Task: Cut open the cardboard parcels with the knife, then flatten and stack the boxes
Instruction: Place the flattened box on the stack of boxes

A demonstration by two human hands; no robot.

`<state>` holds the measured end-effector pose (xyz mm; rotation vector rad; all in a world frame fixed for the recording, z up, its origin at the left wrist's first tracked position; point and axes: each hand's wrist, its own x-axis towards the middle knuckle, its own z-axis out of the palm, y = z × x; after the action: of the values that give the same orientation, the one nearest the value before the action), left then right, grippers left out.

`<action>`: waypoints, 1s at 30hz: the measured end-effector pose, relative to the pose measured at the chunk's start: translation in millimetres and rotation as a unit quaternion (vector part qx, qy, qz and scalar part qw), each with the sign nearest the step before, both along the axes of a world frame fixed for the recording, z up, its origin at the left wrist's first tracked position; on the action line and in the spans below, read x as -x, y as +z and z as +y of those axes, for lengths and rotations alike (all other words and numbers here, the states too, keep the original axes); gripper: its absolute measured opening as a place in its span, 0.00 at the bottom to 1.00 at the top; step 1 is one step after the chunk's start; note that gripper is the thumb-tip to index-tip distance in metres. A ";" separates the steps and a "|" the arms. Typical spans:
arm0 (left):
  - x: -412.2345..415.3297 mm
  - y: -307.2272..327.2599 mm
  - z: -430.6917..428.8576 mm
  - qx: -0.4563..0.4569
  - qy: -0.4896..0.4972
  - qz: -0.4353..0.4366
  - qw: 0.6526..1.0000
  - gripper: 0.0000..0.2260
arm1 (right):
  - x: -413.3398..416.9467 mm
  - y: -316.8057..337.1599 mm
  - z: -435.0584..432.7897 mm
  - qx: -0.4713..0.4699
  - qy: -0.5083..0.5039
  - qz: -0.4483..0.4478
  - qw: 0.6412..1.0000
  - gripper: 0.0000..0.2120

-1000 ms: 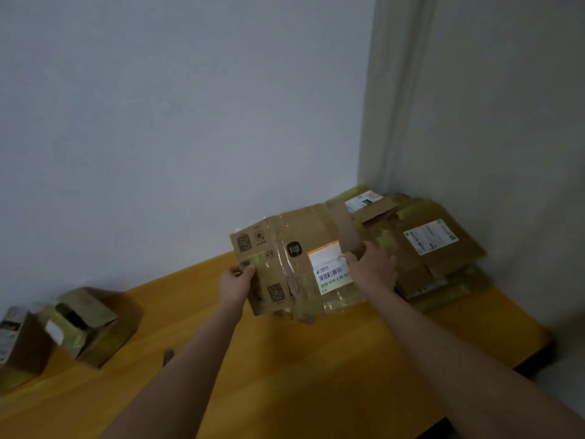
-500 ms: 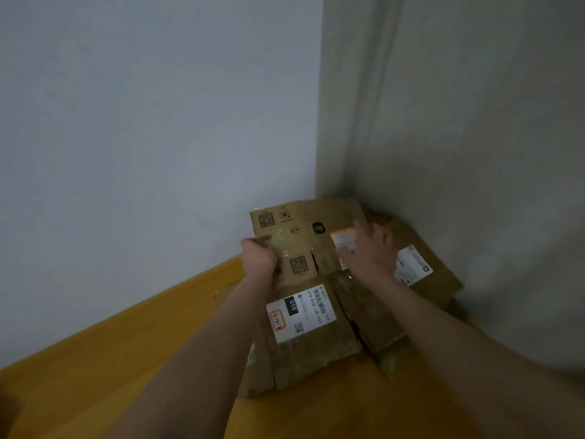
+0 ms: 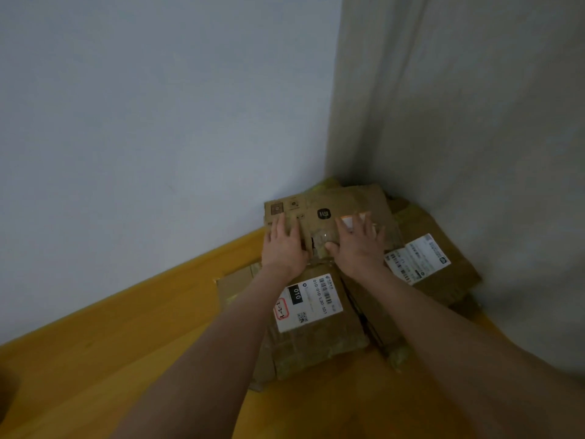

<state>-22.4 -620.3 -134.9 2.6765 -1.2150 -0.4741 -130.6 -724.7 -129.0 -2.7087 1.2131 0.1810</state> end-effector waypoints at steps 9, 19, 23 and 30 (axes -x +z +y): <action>20.7 30.4 57.7 0.005 -0.017 -0.065 0.998 0.29 | 15.3 34.3 61.1 -0.014 0.024 -0.061 0.998 0.28; 92.7 43.0 229.7 -0.071 -0.001 -0.108 0.992 0.30 | 72.9 49.6 230.5 -0.061 0.090 -0.145 0.983 0.20; 108.5 41.5 299.7 -0.079 0.027 -0.092 0.992 0.29 | 78.2 43.2 297.3 -0.070 0.128 -0.138 0.980 0.20; 95.9 39.4 413.9 -0.093 0.093 -0.057 0.990 0.26 | 48.0 31.0 397.1 -0.097 0.189 -0.102 0.972 0.19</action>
<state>-118.3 -206.4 -95.5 2.9757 -0.9784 -0.4317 -178.6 -327.7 -98.0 -2.6763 0.5839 0.0618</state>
